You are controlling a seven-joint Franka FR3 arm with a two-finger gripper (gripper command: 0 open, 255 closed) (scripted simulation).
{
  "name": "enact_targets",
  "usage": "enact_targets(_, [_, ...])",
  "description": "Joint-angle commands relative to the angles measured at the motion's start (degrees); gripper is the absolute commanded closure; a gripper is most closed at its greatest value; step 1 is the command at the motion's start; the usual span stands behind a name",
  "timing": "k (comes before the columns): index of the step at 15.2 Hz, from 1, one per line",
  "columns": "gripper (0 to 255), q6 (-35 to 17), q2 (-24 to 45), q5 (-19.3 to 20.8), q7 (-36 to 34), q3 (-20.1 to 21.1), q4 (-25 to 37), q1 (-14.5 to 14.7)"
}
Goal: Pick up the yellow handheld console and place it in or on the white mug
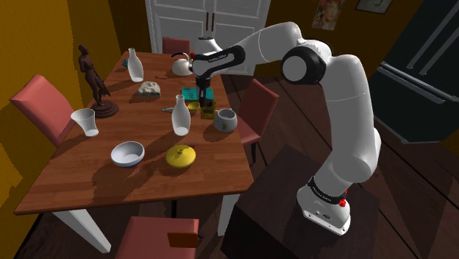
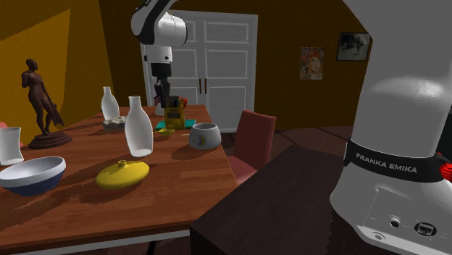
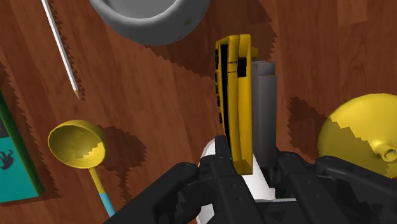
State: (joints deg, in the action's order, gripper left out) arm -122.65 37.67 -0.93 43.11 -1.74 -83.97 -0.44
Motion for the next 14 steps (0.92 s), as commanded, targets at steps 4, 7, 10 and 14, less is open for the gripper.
enact_targets(4, [255,2.81,-1.74,0.05,0.00,-0.04,1.07,0.01])
enact_targets(7, [255,4.59,-2.68,0.08,-0.01,-0.06,1.92,0.01])
enact_targets(10, [255,6.45,-3.48,0.11,-0.02,-0.08,2.98,0.02])
enact_targets(14, [255,7.11,-4.79,-0.29,3.26,-0.71,2.32,-2.56])
